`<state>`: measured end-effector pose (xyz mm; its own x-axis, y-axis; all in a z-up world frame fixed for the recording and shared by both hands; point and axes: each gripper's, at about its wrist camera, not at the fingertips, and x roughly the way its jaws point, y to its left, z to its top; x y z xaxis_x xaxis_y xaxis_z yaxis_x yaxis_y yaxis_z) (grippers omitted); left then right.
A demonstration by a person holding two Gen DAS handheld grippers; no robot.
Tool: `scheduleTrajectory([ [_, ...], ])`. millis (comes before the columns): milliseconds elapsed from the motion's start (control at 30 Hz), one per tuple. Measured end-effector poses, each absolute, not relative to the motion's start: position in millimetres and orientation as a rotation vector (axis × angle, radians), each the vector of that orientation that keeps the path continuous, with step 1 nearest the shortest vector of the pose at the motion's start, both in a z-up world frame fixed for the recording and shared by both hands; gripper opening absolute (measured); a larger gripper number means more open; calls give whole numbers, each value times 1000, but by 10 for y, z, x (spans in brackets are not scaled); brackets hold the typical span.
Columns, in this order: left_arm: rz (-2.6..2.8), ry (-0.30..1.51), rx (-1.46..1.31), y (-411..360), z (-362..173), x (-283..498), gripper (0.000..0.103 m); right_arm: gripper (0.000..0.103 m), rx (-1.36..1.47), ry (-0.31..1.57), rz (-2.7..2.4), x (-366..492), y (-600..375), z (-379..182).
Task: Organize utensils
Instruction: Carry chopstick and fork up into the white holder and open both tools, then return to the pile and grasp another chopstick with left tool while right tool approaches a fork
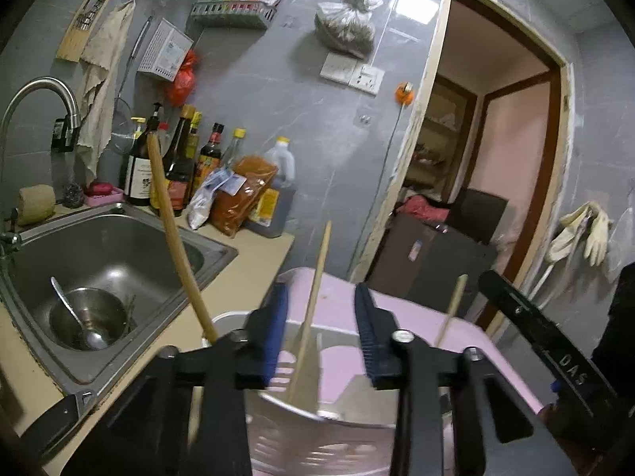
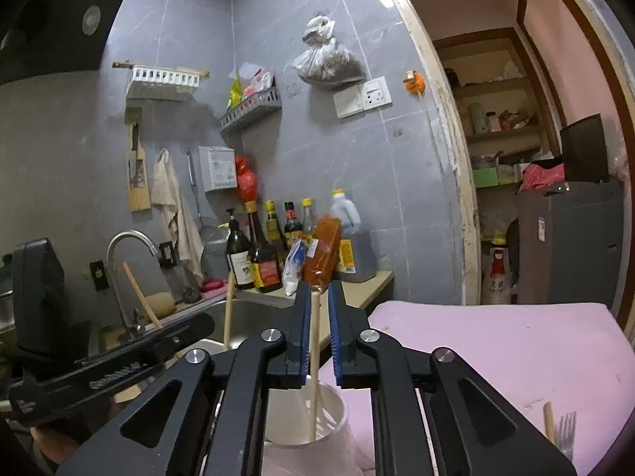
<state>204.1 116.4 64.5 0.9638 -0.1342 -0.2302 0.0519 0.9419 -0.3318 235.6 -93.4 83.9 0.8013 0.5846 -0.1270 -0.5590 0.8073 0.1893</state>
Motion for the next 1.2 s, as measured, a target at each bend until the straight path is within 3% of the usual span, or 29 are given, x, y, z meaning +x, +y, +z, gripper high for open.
scheduleTrajectory([
  [100,-106,240,-331,1126,744,1999,31,11,146,174,600,2316,-1013,891],
  [200,-119,212,-308,1026,858,1933,37,19,143,157,579,2263,-1109,951],
  [533,-168,174,-204,596,1075,1816,54,28,129,92,495,1997,-1589,1154],
  [567,-176,175,-192,551,1088,1811,54,31,126,90,484,1965,-1654,1172],
  [633,-184,184,-171,467,1109,1807,55,49,126,88,480,1911,-1776,1194],
  [767,-220,181,-159,324,1131,1761,66,53,85,87,464,1790,-1979,1226],
  [833,-239,178,-160,250,1134,1745,69,66,70,89,448,1725,-2084,1232],
  [933,-260,185,-156,148,1135,1737,70,75,63,90,423,1636,-2256,1220],
  [1033,-281,197,-156,22,1099,1712,78,86,69,94,404,1569,-2411,1200],
  [1167,-312,209,-151,-148,1037,1646,88,89,77,97,372,1486,-2603,1157],
  [1200,-321,211,-146,-197,1013,1632,89,97,76,97,366,1475,-2628,1152],
])
